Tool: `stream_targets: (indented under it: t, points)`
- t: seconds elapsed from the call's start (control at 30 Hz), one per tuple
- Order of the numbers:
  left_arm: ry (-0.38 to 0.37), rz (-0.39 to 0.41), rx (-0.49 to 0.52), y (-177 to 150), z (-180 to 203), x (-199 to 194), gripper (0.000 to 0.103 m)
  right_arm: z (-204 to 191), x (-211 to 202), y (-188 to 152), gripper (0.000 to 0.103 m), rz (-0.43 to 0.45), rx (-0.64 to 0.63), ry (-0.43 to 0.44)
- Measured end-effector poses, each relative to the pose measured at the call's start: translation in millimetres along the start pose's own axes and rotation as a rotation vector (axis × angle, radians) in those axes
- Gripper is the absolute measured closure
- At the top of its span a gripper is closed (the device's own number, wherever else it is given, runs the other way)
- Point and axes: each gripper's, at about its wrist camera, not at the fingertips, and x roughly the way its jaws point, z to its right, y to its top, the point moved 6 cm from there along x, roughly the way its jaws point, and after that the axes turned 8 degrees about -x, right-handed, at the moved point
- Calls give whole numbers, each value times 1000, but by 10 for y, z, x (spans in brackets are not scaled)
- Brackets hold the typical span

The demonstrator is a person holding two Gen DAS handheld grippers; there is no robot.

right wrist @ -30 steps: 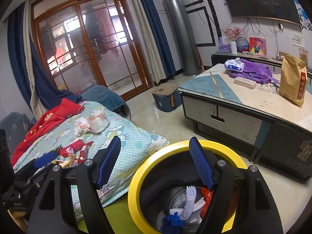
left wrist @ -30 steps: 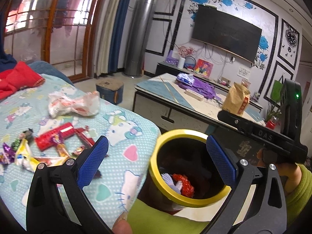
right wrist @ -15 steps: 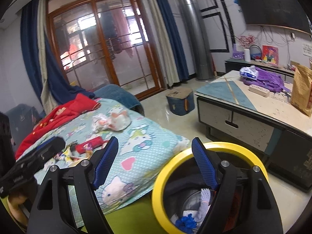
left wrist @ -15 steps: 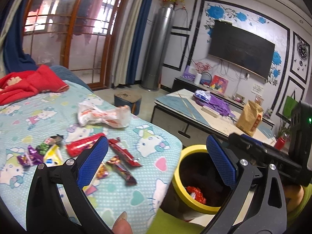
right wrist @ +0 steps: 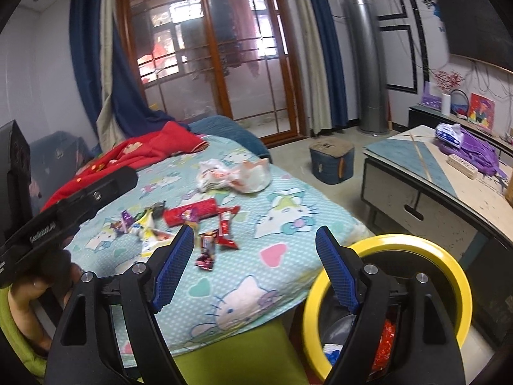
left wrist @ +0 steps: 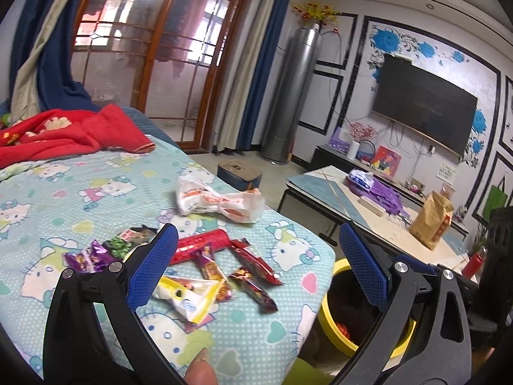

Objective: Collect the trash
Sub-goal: 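Move both open tools back toward the candy wrappers on the bed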

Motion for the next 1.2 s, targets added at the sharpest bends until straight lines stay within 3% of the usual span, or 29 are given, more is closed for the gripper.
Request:
stream_targets:
  t: [0.5,0.9,1.2]
  points:
    - [112,48,-94,160,-549,-108,11,-475,294,14,27,-55,-90,63]
    - [227,30,-192,169,-1090,-133,11,-736,598,-40,28,-124,-130,110]
    - [299,-24,-316,59,-1560,-87,11,-768,877,-148,41,-196,-150,104]
